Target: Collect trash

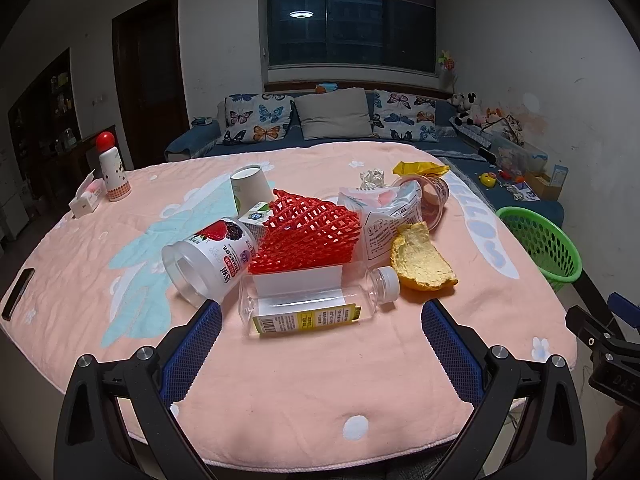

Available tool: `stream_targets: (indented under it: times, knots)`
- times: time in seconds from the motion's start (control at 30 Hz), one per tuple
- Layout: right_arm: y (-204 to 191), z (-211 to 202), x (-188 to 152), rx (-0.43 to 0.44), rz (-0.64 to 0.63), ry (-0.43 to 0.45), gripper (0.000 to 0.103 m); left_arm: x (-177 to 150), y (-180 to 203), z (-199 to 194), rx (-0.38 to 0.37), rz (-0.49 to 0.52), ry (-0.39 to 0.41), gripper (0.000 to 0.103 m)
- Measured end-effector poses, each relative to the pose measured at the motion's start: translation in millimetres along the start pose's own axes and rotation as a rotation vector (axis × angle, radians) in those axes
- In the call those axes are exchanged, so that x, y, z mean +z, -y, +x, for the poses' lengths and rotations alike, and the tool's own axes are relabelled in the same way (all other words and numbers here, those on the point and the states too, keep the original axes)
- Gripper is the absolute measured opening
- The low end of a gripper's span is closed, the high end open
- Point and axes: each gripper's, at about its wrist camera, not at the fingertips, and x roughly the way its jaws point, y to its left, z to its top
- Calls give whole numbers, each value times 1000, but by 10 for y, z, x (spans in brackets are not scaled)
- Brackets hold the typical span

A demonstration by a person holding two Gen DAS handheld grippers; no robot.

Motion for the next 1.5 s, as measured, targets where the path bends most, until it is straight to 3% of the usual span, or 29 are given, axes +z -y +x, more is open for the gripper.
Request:
stream_targets:
  times: [1.5]
  knots:
    - [0,279,69,17,-8,-41,99,70,-49,273,-14,-9,-50,97]
